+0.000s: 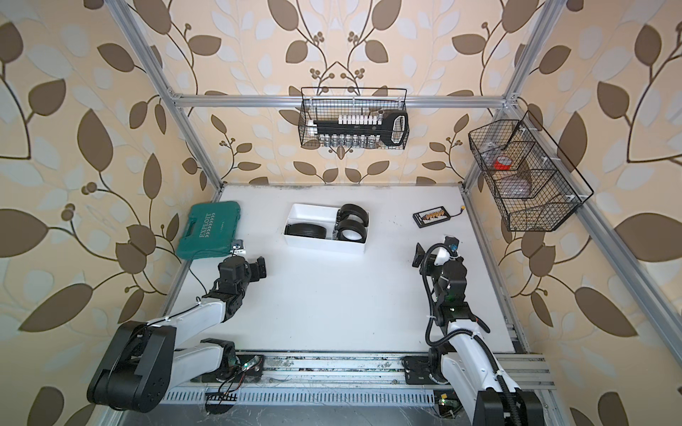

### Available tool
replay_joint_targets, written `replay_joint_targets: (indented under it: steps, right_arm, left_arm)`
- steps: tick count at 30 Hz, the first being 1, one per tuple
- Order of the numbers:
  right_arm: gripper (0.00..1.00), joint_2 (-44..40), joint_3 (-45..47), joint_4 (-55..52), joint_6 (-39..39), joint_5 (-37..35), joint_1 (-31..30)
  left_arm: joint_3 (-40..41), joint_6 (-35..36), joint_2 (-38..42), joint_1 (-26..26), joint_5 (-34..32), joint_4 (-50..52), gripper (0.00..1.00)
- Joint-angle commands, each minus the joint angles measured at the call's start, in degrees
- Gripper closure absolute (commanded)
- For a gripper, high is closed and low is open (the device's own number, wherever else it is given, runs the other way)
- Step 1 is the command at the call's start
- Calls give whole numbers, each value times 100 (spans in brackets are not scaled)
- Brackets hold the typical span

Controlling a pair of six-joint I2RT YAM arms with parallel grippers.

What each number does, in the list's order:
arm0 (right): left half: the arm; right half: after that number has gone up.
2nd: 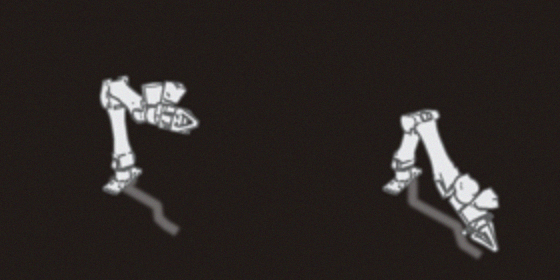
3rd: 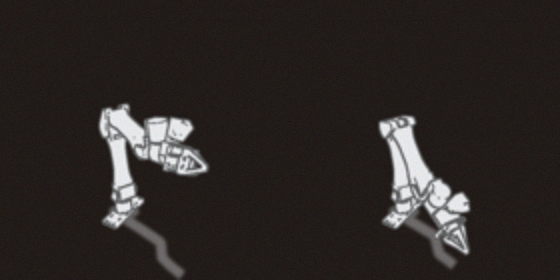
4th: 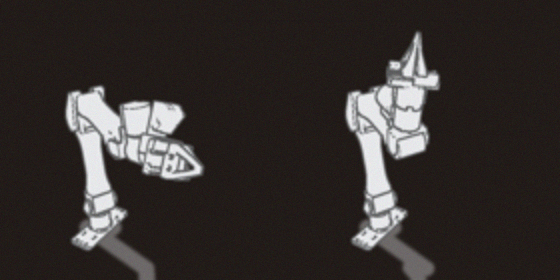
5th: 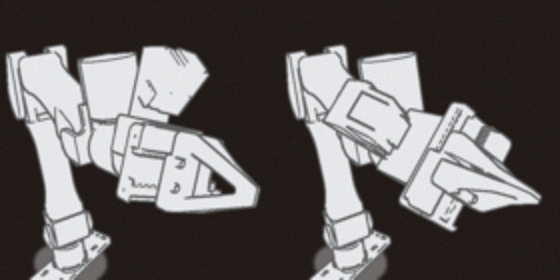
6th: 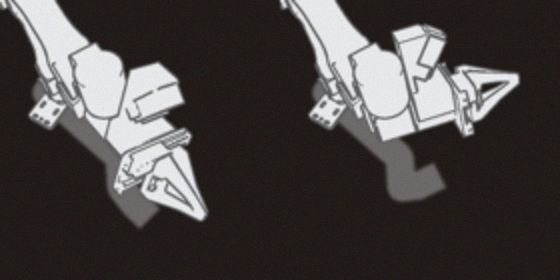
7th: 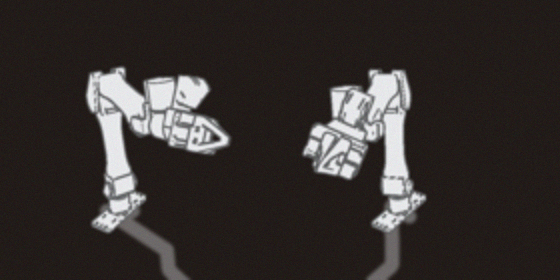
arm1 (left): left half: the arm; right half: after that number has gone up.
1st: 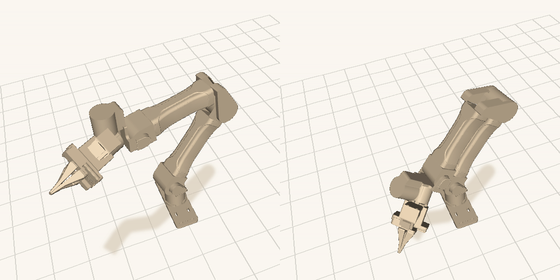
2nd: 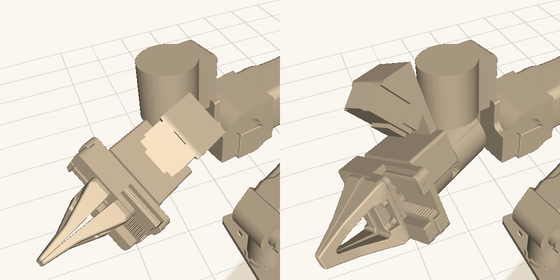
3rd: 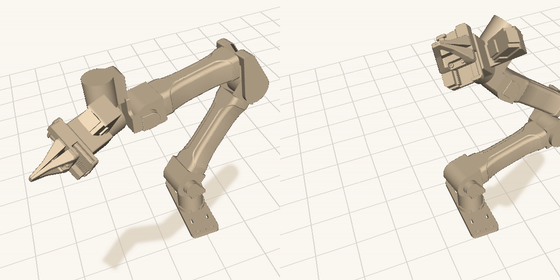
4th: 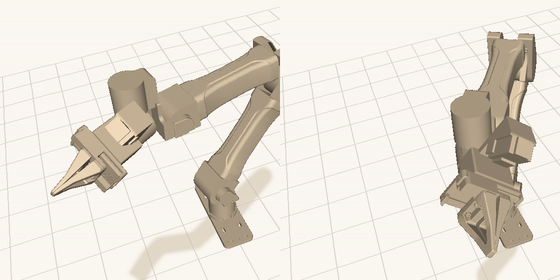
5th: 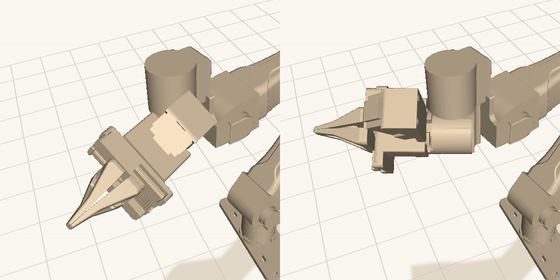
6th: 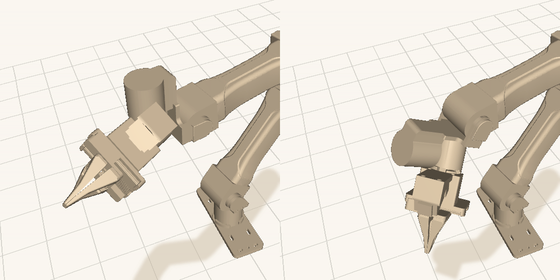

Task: Place the belts into the storage roll
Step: Reset both arms

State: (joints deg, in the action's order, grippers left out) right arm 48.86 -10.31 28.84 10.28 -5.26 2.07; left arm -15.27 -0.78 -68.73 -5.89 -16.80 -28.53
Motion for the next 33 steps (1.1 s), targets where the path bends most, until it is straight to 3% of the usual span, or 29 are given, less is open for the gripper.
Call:
replay_joint_targets:
  steps: [1, 3, 5, 7, 10, 13, 15, 16, 18, 33]
  right_arm:
    - [1, 490, 184, 1205, 67, -320, 27]
    - [1, 973, 141, 1494, -7, -439, 28]
    - [1, 1425, 250, 2169, -123, -500, 22]
    - [1, 1877, 339, 2825, -211, -588, 24]
    - [1, 2180, 231, 3002, -329, -523, 27]
    - [1, 3030, 291, 3958, -284, -430, 22]
    - [0, 3814, 211, 4700, -441, -273, -38]
    - [0, 3878, 54, 4534, -601, -187, -138]
    - [1, 3598, -509, 2953, -757, -408, -380]
    - [1, 3701, -591, 2951, -765, -147, -277]
  left_arm:
    - [-318, 373, -221, 69, 115, -657, 1]
    - [-463, 224, -356, 89, 0, -537, 1]
    - [-251, -162, -346, 153, 175, -1028, 1]
    - [-44, -24, -415, 167, 507, -1516, 1]
    - [-8, 123, -960, 167, 768, -2052, 1]
    - [-170, 476, -1674, 152, 1371, -2410, 1]
    - [-504, 384, -1704, 182, 1388, -1808, 1]
    - [-599, 334, -1660, 280, 1556, -1516, 1]
    - [-730, 167, -1735, 350, 1388, -1363, 1]
    - [-729, 131, -1696, 442, 1523, -1321, 1]
